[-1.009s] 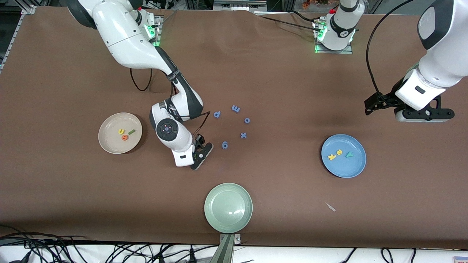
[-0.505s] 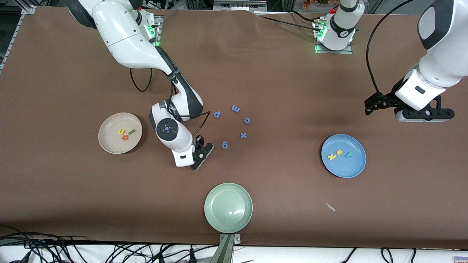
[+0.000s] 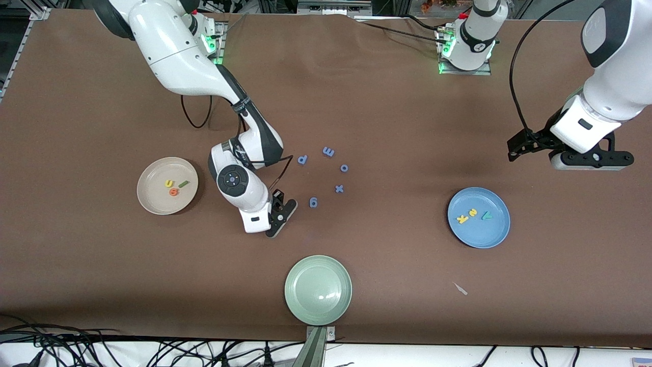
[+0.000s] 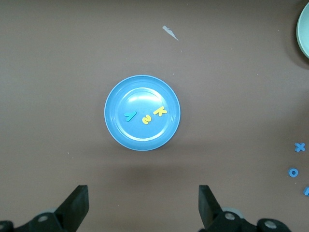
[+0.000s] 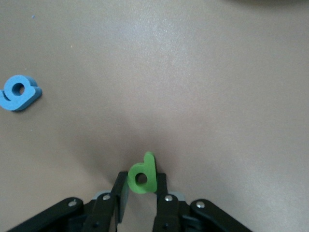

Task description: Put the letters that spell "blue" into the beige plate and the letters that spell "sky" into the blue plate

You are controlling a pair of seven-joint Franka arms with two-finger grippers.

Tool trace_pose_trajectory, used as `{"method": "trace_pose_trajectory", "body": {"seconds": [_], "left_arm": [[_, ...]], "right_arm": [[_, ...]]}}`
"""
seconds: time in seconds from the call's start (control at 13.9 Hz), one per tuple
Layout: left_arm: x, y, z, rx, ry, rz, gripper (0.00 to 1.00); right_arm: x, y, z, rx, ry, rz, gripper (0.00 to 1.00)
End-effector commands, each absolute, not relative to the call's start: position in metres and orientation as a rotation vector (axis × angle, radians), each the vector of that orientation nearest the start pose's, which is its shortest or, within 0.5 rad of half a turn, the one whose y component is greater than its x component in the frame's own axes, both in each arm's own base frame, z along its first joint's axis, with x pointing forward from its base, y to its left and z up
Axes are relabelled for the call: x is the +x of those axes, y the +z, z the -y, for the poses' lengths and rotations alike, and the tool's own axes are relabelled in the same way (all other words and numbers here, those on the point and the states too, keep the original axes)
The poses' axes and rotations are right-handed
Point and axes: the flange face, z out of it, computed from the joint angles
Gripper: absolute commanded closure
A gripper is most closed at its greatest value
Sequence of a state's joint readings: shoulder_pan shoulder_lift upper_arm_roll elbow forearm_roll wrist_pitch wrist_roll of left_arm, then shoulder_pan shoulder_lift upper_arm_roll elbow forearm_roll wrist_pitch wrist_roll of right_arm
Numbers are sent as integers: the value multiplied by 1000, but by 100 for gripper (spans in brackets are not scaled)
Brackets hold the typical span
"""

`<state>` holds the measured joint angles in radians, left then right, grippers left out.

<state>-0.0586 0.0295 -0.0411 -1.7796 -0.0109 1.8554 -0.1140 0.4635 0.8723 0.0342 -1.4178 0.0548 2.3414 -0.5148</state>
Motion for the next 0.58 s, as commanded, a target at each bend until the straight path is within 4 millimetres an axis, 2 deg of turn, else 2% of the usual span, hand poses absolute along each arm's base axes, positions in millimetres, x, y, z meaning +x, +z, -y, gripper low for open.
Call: {"method": "trace_pose_trajectory", "body": {"seconds": [0.0, 0.07, 0.22, 0.29, 0.43, 0.5], "left_arm": [[576, 539, 63, -3132, -91, 18, 0], [576, 539, 63, -3132, -91, 17, 0], [576, 540, 63, -3132, -93, 20, 0], [576, 540, 65, -3133, -96, 15, 0], [576, 540, 64, -3132, -94, 17, 0], [576, 540, 62, -3132, -94, 20, 0]], "right_arm": [[644, 179, -352, -2711, -65, 1444, 91], [644, 181, -351, -2714, -37, 1437, 91], [654, 206, -346, -2719, 47, 1410, 92], [658, 212, -336, -2728, 107, 1380, 92], [669, 241, -306, -2738, 134, 1268, 92], [668, 250, -292, -2744, 199, 1242, 92]]}}
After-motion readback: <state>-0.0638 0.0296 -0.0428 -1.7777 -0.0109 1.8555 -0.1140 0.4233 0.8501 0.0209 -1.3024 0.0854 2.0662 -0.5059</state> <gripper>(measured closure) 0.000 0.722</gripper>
